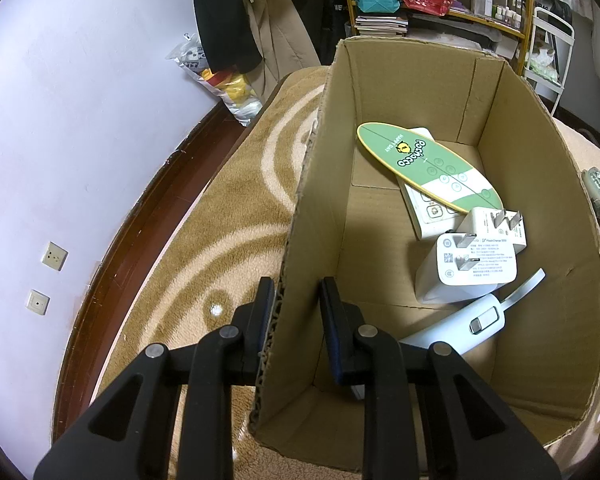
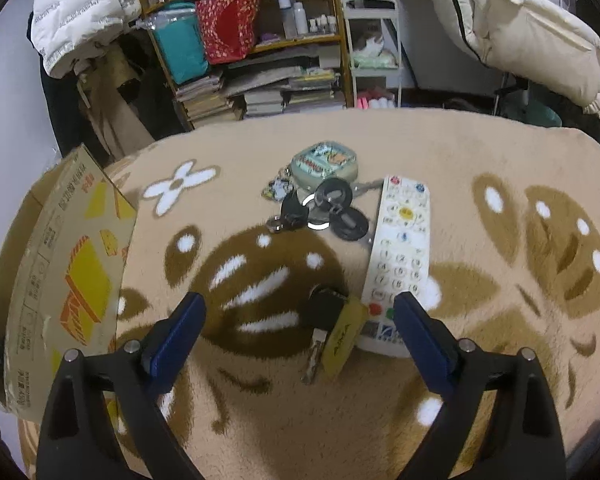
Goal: Organize rigid objects
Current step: 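Move the right gripper to the keys and grasp the yellow key tag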
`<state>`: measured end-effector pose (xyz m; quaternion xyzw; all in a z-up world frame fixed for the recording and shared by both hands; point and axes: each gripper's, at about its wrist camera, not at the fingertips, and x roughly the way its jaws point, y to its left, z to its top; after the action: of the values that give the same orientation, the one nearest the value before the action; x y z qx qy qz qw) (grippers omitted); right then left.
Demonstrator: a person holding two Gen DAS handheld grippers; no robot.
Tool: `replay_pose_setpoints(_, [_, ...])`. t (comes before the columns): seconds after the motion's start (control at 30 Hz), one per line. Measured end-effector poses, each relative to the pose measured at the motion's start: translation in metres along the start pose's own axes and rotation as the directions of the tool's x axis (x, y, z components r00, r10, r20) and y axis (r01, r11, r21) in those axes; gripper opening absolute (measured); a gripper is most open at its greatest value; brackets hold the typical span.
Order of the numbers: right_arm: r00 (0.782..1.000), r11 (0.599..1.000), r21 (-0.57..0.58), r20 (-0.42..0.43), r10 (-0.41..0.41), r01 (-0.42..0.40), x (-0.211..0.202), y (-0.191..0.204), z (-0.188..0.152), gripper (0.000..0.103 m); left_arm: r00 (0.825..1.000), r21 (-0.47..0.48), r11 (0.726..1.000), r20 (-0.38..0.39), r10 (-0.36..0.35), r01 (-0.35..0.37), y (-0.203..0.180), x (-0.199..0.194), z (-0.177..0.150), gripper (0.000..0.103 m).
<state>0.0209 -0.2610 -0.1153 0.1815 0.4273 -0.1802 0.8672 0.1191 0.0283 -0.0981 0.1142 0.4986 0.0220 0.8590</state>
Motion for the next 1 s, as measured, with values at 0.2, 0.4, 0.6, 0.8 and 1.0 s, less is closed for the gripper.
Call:
replay_pose_setpoints(0.2, [0.999, 1.000, 0.014, -0.050, 0.001, 0.000, 0.011, -0.001, -0.005, 0.070, 1.000, 0.000, 1.000, 0.000, 0.001, -0.001, 0.000, 0.000, 0.000, 0.023])
replay_pose_setpoints(0.4, [0.998, 1.000, 0.016, -0.053, 0.018, -0.017, 0.011, 0.001, -0.004, 0.044, 1.000, 0.000, 1.000, 0.000, 0.000, 0.000, 0.000, 0.000, 0.000, 0.023])
replay_pose_setpoints(0.6, [0.999, 0.999, -0.017, -0.037, 0.032, -0.033, 0.011, 0.009, -0.005, 0.011, 1.000, 0.001, 1.000, -0.001, 0.001, -0.001, 0.000, 0.000, 0.000, 0.023])
replay_pose_setpoints(0.8, [0.999, 0.998, -0.048, -0.001, 0.040, -0.040, 0.005, 0.017, -0.003, 0.004, 1.000, 0.002, 1.000, 0.000, 0.001, -0.001, -0.001, 0.000, 0.000, 0.023])
replay_pose_setpoints(1.0, [0.999, 0.996, -0.080, 0.028, 0.033, -0.031, 0.001, 0.025, -0.001, 0.004, 1.000, 0.002, 1.000, 0.000, 0.002, -0.002, 0.000, 0.000, 0.000, 0.023])
